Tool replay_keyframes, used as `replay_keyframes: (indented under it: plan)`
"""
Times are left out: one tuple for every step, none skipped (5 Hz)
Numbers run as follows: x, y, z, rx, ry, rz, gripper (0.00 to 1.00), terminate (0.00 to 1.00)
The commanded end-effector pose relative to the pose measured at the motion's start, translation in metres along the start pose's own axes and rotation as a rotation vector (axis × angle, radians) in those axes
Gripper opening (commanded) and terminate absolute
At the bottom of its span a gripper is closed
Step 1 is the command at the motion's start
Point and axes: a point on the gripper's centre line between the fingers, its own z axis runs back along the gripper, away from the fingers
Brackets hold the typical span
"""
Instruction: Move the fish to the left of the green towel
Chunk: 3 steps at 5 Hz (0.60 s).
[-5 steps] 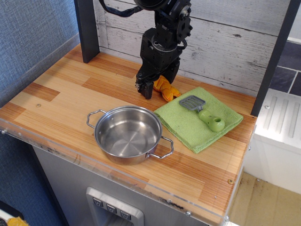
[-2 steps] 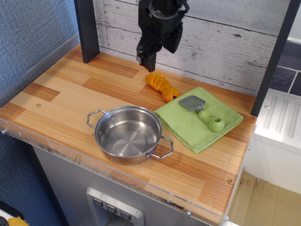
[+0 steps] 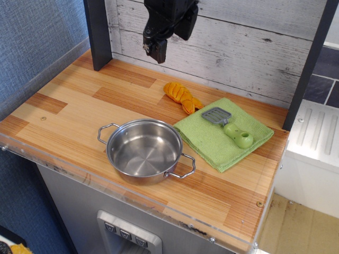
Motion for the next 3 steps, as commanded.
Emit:
replay_keyframes:
  plan:
    - [0.0053, -0.0035, 0.0211, -0.058, -0.014, 0.009, 1.00, 0.00]
    - [0.0053, -0.0035, 0.0211, -0.058, -0.014, 0.009, 1.00, 0.00]
    - [0.0053, -0.0035, 0.0211, -0.058, -0.014, 0.009, 1.00, 1.00]
